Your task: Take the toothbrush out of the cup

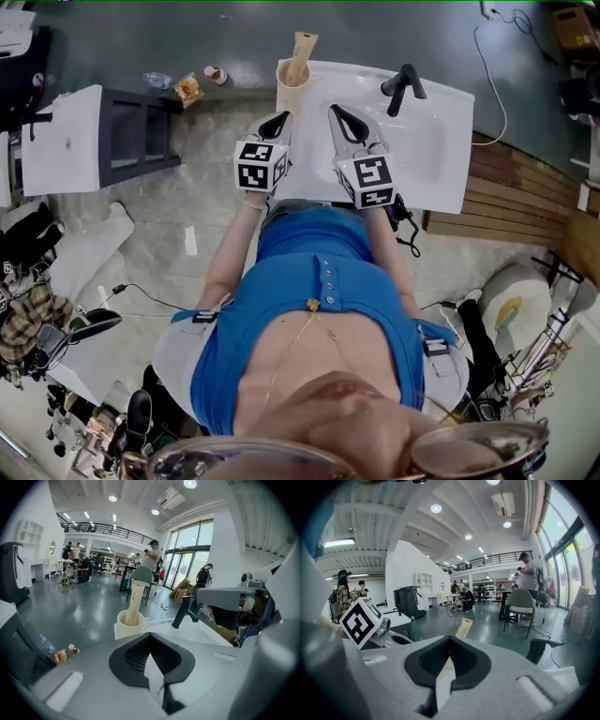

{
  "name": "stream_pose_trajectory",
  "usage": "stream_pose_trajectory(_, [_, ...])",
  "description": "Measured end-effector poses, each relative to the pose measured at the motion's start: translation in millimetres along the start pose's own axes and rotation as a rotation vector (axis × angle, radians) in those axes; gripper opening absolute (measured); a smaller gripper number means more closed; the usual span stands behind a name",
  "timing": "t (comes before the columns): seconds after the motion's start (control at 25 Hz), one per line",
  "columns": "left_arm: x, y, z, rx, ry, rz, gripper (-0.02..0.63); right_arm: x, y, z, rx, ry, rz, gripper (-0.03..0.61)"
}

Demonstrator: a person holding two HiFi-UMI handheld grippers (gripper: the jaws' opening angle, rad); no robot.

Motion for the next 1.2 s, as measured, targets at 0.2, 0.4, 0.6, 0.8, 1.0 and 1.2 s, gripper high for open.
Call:
stream_pose_trajectory(0.2, [23,-8,-1,-0.010,0.052,-0.100,0.000,3,14,9,0.027,-0.009,0.008,0.002])
stream_pose_trajectory(0.4, [43,-18,-2,-0.023,0.063,-0.210,0.000,8,27,17,0.048,-0.015,0.006,0.002])
stream_pose_trajectory(0.6, [55,-26,2,-0.043,0.055,-0.284,0.000,12,41,25,0.065,-0.013,0.004,0.002])
stream_pose_trajectory(0.8, [63,-34,6,-0.051,0.062,-0.323,0.000,15,55,31,0.078,-0.003,0.007,0.002])
stream_pose_trajectory(1.0, [63,-39,12,-0.059,0.056,-0.326,0.000,14,71,32,0.079,0.005,0.020,0.002])
stream_pose_trajectory(1.2, [61,-47,23,-0.064,0.051,-0.329,0.000,10,86,32,0.081,0.006,0.037,0.002])
Point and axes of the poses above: the fingertips, and each gripper's own axes: y forward along the fingers, z to its left, x out of its top, the point moved 4 cm from there along -y, backward along the fingers, and after that the axes turned 1 degree about -z, right-handed, at the moved point
